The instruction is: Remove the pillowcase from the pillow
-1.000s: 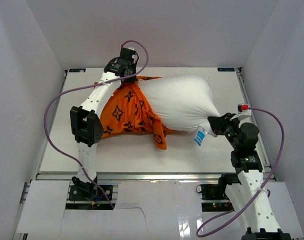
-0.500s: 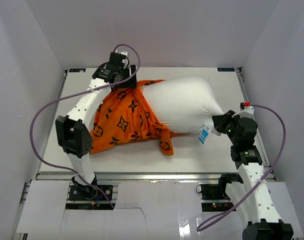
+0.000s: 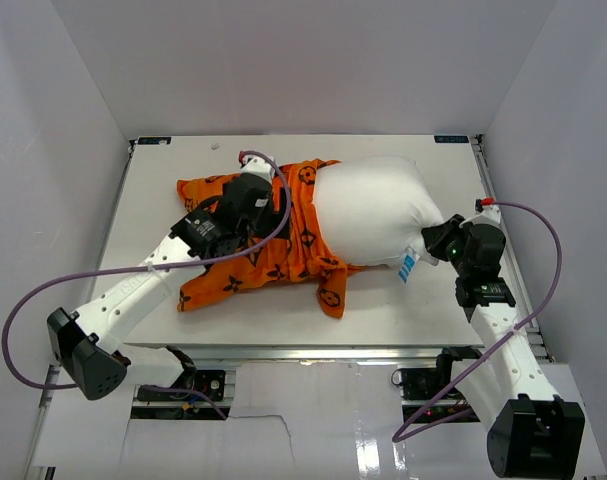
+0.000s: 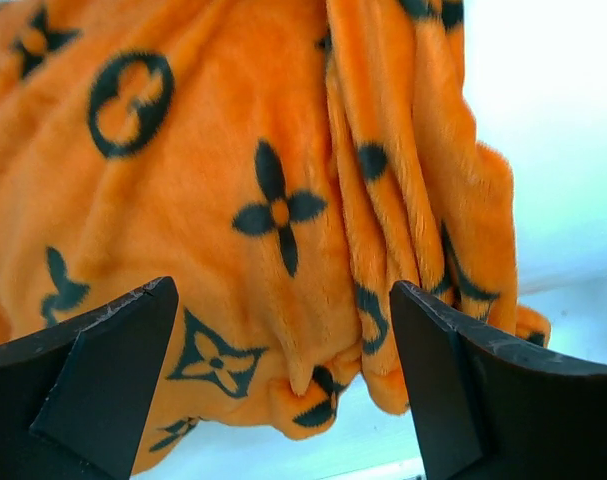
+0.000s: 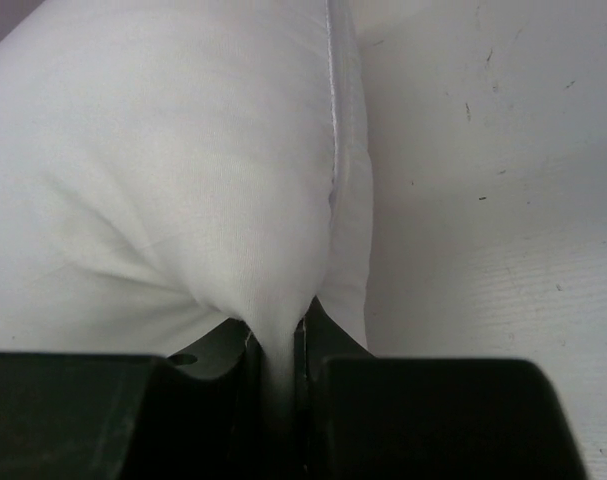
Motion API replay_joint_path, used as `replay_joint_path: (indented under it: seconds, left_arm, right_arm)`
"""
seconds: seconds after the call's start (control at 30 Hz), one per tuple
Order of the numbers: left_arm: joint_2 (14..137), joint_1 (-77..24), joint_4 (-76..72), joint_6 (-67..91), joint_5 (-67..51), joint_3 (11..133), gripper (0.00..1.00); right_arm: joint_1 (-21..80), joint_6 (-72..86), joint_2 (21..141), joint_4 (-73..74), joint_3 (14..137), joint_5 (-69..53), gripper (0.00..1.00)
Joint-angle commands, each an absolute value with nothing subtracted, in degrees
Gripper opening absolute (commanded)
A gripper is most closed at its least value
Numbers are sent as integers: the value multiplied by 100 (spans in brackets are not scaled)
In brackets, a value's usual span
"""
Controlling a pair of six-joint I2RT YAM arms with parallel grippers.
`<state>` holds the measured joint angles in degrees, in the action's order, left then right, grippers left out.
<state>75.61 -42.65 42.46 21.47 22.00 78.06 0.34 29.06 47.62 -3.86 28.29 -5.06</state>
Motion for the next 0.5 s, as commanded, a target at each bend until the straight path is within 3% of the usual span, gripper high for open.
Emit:
replay_joint_path:
  seconds: [0.0, 0.17, 0.33, 0.37, 0.4, 0.47]
  left_arm:
    - [7295, -4420, 3649, 2434, 1680, 7147, 98]
    - [7426, -4780, 2937, 2847, 1292, 6399, 98]
    - [7926, -5018, 2892, 3190, 1924, 6179, 91]
    - [8006, -5027, 2900, 3269, 2029, 6127, 87]
    - [8076, -5019, 2909, 3313, 2126, 6091, 67]
    - [8348, -5027, 3049, 3488, 2634, 6082, 37]
  right_arm:
    - [0, 2936, 4711, -818, 2821, -316, 8]
    - [-9, 3032, 4650, -835, 2769, -466, 8]
    - [-9, 3041, 4667, -695, 2970, -483, 8]
    - [0, 3050, 4702, -720, 3066, -536, 8]
    - [0, 3076, 4737, -721, 3137, -562, 8]
    - [-9, 3103, 4912, -703, 3382, -641, 8]
